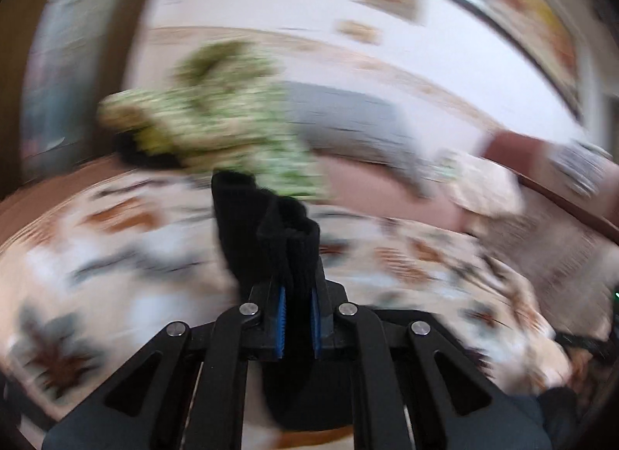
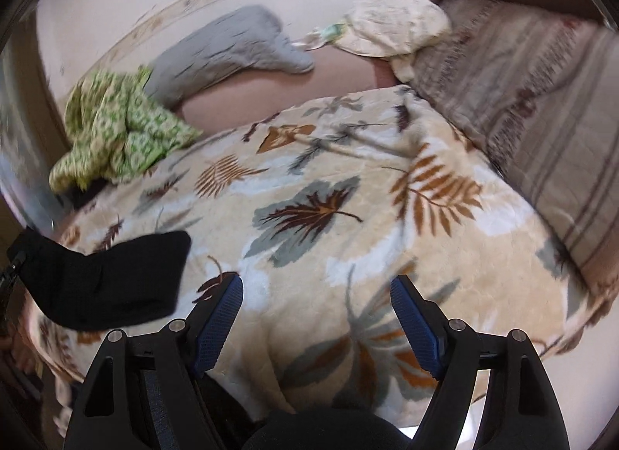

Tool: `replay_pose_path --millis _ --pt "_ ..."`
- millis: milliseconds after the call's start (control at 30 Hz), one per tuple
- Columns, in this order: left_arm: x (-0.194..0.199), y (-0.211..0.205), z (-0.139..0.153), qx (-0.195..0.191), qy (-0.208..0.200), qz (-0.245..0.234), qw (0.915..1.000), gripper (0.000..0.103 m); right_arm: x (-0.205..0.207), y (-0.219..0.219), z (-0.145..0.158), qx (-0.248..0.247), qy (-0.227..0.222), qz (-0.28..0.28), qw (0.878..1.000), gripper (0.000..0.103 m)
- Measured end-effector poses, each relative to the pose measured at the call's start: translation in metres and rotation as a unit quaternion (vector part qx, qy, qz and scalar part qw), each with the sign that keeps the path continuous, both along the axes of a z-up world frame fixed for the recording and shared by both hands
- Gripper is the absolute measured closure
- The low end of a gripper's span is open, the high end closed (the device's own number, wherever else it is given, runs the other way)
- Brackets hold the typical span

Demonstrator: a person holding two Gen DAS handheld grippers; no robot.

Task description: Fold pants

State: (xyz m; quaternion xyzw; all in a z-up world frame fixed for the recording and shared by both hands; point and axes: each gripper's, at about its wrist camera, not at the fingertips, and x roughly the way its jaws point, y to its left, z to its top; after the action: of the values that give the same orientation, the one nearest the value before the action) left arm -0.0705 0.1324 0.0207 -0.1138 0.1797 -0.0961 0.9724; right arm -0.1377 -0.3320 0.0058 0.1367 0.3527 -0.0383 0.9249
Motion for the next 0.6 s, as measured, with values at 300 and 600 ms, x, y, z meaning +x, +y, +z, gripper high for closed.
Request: replay_pose_path --millis 300,600 --pt "0.048 -0.105 -0.014 0.044 0.057 -0.096 0.9927 0.096 -0.008 -0.015 0.001 0.012 -0.005 -0.005 1.0 0.023" --pt "0.056 -0.168 -0.03 0.041 0.098 -0.163 0.9809 0.096 -0.009 -0.019 -0.002 0.017 -0.001 -0.006 1.0 0.023"
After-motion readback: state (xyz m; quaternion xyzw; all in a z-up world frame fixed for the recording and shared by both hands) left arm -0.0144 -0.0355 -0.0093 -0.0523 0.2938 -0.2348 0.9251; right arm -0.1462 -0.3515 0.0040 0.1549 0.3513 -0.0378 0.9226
